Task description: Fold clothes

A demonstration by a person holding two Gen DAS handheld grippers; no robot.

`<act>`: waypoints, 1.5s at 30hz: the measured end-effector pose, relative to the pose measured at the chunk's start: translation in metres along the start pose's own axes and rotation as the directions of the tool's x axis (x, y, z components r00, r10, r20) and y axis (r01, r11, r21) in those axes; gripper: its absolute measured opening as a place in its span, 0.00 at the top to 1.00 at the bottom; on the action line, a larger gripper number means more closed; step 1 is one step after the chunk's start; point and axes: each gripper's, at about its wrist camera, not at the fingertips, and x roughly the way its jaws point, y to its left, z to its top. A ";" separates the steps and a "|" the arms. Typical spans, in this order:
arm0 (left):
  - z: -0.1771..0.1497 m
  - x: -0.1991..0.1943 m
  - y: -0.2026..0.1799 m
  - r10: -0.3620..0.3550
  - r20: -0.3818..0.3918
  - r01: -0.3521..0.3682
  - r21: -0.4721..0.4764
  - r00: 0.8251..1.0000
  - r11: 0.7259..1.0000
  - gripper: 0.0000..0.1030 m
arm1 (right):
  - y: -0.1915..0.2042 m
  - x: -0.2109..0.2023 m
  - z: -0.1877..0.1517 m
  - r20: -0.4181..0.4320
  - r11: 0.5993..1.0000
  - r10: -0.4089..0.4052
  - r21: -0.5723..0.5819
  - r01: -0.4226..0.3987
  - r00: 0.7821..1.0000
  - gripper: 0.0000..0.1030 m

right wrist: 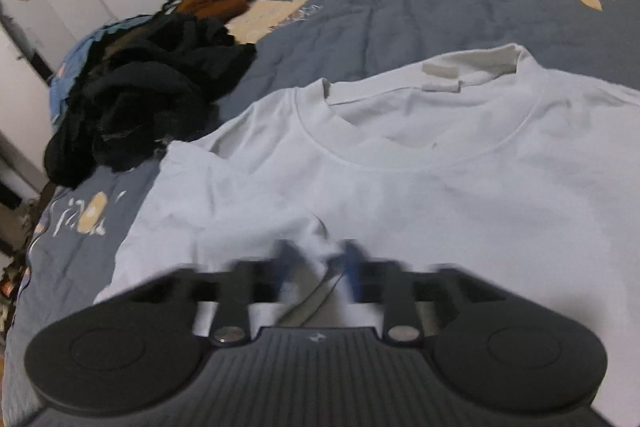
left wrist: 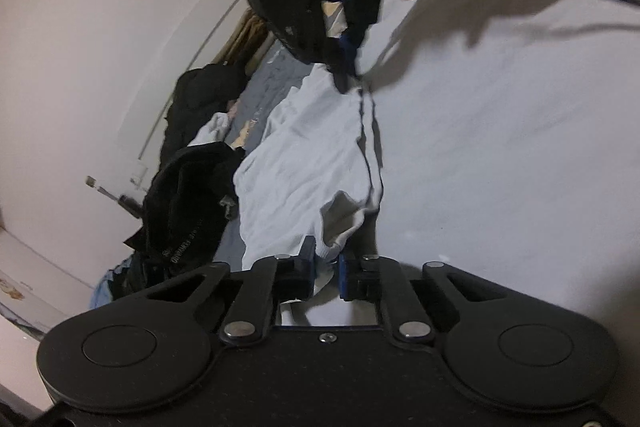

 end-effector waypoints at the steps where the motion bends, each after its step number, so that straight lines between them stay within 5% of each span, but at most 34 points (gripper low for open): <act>1: 0.001 -0.003 0.000 -0.009 0.001 0.009 0.002 1.000 1.000 0.92 | 0.001 0.001 0.002 0.004 1.000 -0.003 0.012 0.003 1.000 0.96; 4: 0.003 -0.003 -0.007 -0.008 -0.017 0.009 0.042 1.000 0.999 0.90 | 0.001 -0.003 0.014 0.073 0.999 -0.007 0.042 0.004 0.997 0.97; 7: 0.000 -0.003 -0.012 0.008 -0.014 -0.007 0.065 1.000 0.998 0.88 | 0.011 0.008 0.023 0.054 0.997 -0.054 -0.043 0.057 0.997 0.96; 11: -0.001 -0.015 0.006 -0.039 0.001 0.039 0.029 0.999 0.999 0.70 | 0.023 -0.006 0.034 0.114 0.982 -0.112 -0.141 0.128 0.987 0.92; 14: -0.004 -0.025 0.020 -0.020 0.026 0.020 -0.005 0.999 1.000 0.56 | 0.040 -0.022 0.046 0.155 0.977 -0.041 -0.203 0.072 0.987 0.77; 15: -0.005 -0.024 0.021 -0.011 0.026 0.011 -0.016 1.000 1.000 0.56 | 0.051 -0.018 0.049 0.143 0.967 -0.019 -0.250 0.055 0.989 0.66; 17: -0.007 -0.020 0.020 -0.004 0.022 0.004 -0.016 1.000 1.000 0.56 | 0.073 -0.010 0.055 0.116 0.940 0.024 -0.341 0.017 0.993 0.58; 22: -0.008 -0.011 0.000 -0.008 0.015 0.007 0.039 1.000 0.999 0.62 | 0.113 0.049 0.051 0.022 0.883 -0.032 -0.467 0.039 0.999 0.58; 24: -0.005 -0.006 0.002 -0.020 0.010 0.020 -0.005 1.000 1.000 0.86 | 0.123 0.065 0.049 0.015 0.868 -0.049 -0.494 0.050 0.999 0.58; 26: -0.001 -0.003 0.004 -0.028 0.012 0.028 -0.051 1.000 0.998 0.89 | 0.131 0.078 0.047 0.016 0.852 -0.056 -0.521 0.056 0.998 0.63; 29: 0.005 -0.005 0.002 -0.025 0.021 0.027 -0.094 0.999 0.995 0.91 | 0.140 0.091 0.044 0.012 0.834 -0.057 -0.549 0.054 0.998 0.98; 35: 0.024 -0.010 0.016 -0.024 0.037 0.032 -0.241 0.999 0.970 0.92 | 0.162 0.087 0.043 0.070 0.790 0.023 -0.613 0.024 0.997 0.99; 40: 0.022 -0.009 0.011 -0.079 -0.009 0.076 -0.203 0.997 0.976 0.78 | 0.166 0.075 0.048 0.067 0.772 0.058 -0.636 -0.002 0.996 0.96; 45: 0.013 -0.029 0.021 -0.064 0.027 0.067 -0.139 0.998 0.988 0.47 | 0.147 0.041 0.058 0.076 0.808 0.056 -0.589 0.000 0.995 0.84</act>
